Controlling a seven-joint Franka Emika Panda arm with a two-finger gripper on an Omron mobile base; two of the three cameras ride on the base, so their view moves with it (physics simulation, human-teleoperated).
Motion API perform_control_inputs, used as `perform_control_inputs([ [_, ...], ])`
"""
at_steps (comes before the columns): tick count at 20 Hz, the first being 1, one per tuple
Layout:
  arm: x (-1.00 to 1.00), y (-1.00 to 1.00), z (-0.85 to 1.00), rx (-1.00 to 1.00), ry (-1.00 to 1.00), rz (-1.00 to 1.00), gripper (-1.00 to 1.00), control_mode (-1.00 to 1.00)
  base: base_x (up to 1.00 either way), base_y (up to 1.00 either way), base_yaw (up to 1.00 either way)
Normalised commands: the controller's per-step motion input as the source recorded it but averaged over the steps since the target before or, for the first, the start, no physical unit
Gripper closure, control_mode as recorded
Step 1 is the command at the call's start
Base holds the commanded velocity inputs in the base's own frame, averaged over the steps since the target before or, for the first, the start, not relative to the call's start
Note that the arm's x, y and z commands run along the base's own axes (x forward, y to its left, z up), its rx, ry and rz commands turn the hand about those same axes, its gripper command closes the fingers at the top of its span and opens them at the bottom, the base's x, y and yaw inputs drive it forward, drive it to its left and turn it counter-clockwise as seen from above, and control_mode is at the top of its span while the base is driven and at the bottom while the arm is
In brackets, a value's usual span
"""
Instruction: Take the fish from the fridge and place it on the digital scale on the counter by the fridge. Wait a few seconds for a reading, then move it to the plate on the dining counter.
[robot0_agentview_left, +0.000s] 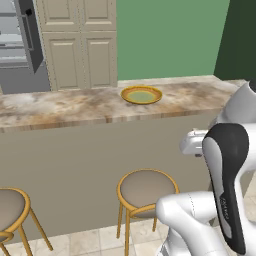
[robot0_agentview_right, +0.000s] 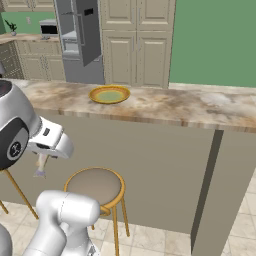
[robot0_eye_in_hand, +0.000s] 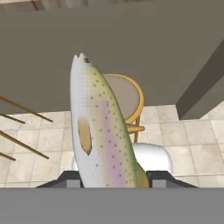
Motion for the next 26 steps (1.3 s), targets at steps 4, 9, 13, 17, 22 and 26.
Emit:
perform_control_inputs([
  [4, -0.03, 0.0, 0.36, -0.04, -0.16, 0.0, 1.0, -1.0, 0.0, 0.0, 0.0],
  [9, 0.05, 0.09, 0.45, -0.08, -0.1, 0.01, 1.0, -1.0, 0.0, 0.0, 0.0],
  [13, 0.47, 0.05, 0.95, -0.06, 0.0, -0.04, 1.0, -1.0, 0.0, 0.0, 0.0],
  [17, 0.93, 0.17, 1.0, -0.02, -0.01, -0.07, 1.0, -1.0, 0.0, 0.0, 0.0],
  [22, 1.0, 0.13, 0.79, 0.0, 0.01, -0.1, 1.0, -1.0, 0.0, 0.0, 0.0],
  [26, 1.0, 0.18, 0.01, 0.0, 0.14, -0.05, 1.0, -1.0, 0.0, 0.0, 0.0],
])
